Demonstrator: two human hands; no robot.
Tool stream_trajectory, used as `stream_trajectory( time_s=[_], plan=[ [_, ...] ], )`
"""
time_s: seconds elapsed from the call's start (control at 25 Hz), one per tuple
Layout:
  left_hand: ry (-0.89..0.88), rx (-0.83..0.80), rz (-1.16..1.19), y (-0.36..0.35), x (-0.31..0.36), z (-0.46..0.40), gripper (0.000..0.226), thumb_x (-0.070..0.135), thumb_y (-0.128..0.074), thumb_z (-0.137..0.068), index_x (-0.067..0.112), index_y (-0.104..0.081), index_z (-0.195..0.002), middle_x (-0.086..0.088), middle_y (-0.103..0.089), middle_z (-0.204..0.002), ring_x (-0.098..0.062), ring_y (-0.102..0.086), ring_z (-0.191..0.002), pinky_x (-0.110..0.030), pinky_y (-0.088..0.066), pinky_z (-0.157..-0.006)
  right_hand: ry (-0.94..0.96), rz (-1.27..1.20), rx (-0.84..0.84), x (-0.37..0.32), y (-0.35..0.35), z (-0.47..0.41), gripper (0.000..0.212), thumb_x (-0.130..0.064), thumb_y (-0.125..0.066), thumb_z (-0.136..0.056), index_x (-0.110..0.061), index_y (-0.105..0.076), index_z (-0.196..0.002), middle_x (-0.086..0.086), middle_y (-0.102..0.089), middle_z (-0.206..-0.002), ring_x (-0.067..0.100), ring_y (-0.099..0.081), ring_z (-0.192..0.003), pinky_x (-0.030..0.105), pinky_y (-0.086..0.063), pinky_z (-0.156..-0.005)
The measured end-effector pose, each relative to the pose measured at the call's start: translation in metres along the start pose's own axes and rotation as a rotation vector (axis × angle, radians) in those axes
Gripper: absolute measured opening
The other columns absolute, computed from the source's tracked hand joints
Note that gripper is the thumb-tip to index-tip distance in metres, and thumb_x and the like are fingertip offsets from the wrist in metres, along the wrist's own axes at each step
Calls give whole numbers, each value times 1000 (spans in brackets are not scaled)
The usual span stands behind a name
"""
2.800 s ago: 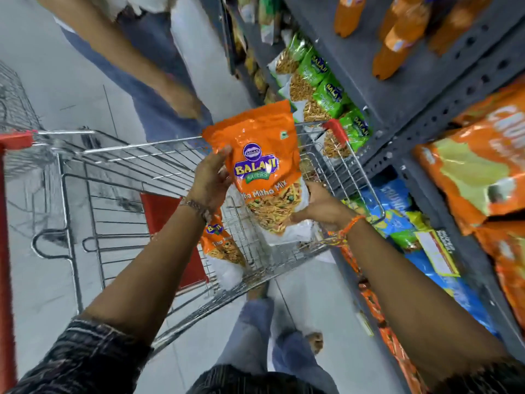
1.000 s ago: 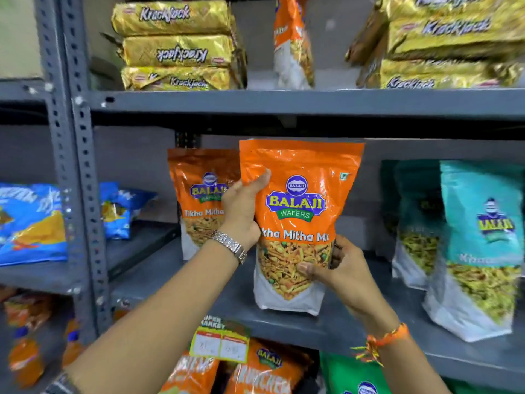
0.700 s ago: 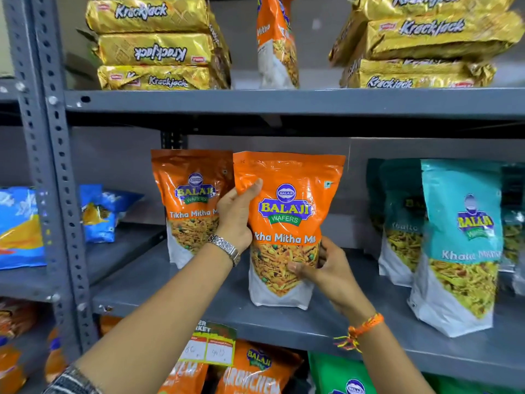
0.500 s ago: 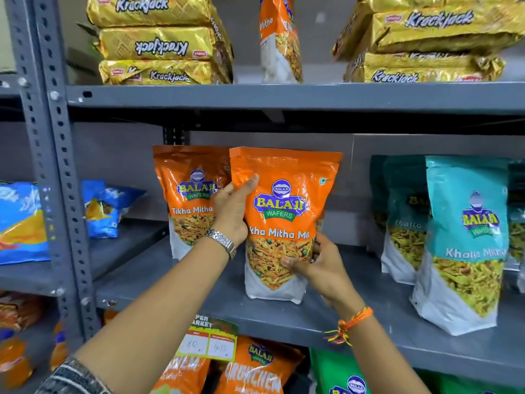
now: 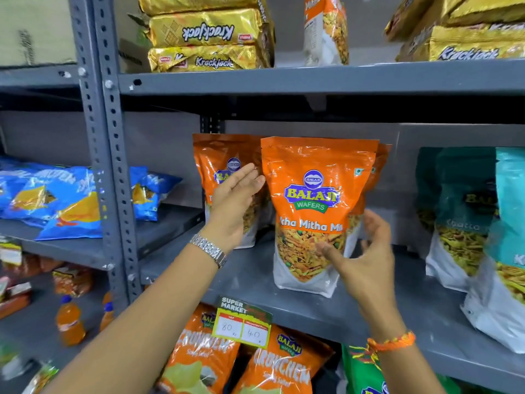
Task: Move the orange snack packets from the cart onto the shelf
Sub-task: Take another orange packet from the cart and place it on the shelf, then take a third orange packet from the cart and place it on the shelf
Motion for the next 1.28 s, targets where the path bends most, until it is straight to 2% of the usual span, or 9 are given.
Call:
stream_trajectory(
  time_s=[0.16,0.36,0.52,0.72,0.88,0.96,1.08,1.2,1.28],
  plan=[
    [-50,64,46,47,23,41,41,15,-69,-92,25,-65,-131,5,-73,-130,-13,-64,-126,-28,-46,-107,224,-78,100,-48,-11,32,89,-39,-85,-65,-30,-44,-143,-13,-51,-144,5,-51,-137,18,-40,-109],
    [-62,213,46,139,34,103,36,20,-62,-95,27,-64,-130,6,-71,-132,-14,-67,-124,-29,-46,-105,280,-261,-154,-70,-93,91,79,-21,-86,-73,-21,-49,-143,-13,-54,-143,11,-51,-140,23,-38,-118],
    [-32,455,67,236,14,173,45,23,-64,-88,25,-63,-133,2,-70,-135,-16,-67,-124,-29,-52,-99,145,-365,-434,-52,-171,150,69,-22,-84,-73,-29,-53,-134,-18,-57,-138,4,-53,-137,17,-39,-114],
    [156,890,80,364,-39,279,29,19,-58,-99,26,-65,-126,5,-73,-129,-11,-69,-114,-26,-52,-98,-93,-377,-759,-6,-265,248,67,-26,-86,-69,-18,-56,-129,-14,-62,-130,0,-56,-129,17,-42,-112],
    [347,1173,97,436,-86,366,43,19,-50,-105,17,-50,-147,0,-63,-137,-20,-56,-129,-31,-40,-111,-218,-290,-992,45,-321,331,67,0,-86,-70,-16,-55,-127,-11,-61,-126,-13,-56,-120,7,-42,-103],
    [471,1315,110,462,-110,416,31,23,-46,-106,15,-59,-134,-1,-63,-126,-21,-58,-120,-27,-45,-101,-282,-191,-1137,76,-347,381,68,5,-84,-69,-11,-54,-128,-1,-62,-126,7,-61,-122,23,-48,-106],
    [780,1471,-16,489,-143,501,13,27,-55,-102,17,-60,-95,-3,-66,-91,-16,-59,-77,-27,-47,-70,-313,39,-1464,124,-379,467,64,2,-84,-72,-2,-56,-129,13,-63,-130,28,-62,-122,45,-50,-105],
    [966,1549,-163,503,-169,557,20,17,-58,-98,17,-56,-78,11,-60,-39,-6,-60,-43,-19,-49,-42,-236,238,-1872,154,-403,550,68,-14,-88,-77,-3,-56,-136,16,-60,-140,32,-60,-129,44,-51,-104],
    [1022,1614,-234,514,-186,581,16,5,-64,-92,10,-63,-76,12,-55,-37,-9,-53,-40,-14,-42,-34,-173,354,-2128,175,-410,613,73,-21,-89,-77,-3,-54,-138,18,-60,-139,35,-60,-128,38,-51,-101]
  ],
)
Point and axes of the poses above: each hand's wrist, its own z-axis away from the middle knuckle, its own y-axis out of the back of the hand, x = y × z, the point moved 6 cm from there along -z, towards the middle knuckle
